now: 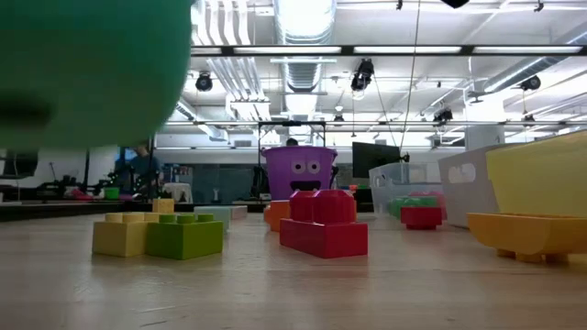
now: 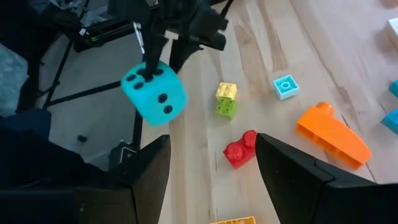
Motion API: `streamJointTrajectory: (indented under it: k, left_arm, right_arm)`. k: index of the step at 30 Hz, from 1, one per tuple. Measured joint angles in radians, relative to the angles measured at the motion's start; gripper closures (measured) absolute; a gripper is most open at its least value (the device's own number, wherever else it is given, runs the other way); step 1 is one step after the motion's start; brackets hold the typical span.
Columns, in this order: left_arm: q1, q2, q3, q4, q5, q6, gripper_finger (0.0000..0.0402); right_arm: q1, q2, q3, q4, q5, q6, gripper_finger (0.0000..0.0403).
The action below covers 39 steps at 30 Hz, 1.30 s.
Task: Pick & Place Toys
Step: Put the blue dice into the white bin
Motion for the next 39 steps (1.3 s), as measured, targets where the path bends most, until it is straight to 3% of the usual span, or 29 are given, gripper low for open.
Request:
streamJointTrajectory:
  k: [8, 19, 25, 39]
  left_arm:
    - [0.044, -0.08, 0.002, 0.111, -0.098, -0.002, 0.0271]
    - [0.125, -0.176, 0.003, 0.11, -0.101, 0.064, 0.028]
    - [0.176, -0.191, 0.003, 0.105, -0.101, 0.081, 0.0286]
    - [0.307, -0.191, 0.003, 0.066, -0.033, 0.138, 0.0296]
  right_arm:
    - [0.002, 0.016, 0.0, 0.064, 0.011, -0.023, 0.0173]
    - [-0.034, 0.052, 0.003, 0.24, 0.024, -0.089, 0.0173]
    - [-0.067, 0.046, 0.005, 0.254, -0.102, -0.172, 0.0173]
    - [-0.073, 0.045, 0.005, 0.241, -0.027, -0.186, 0.0161]
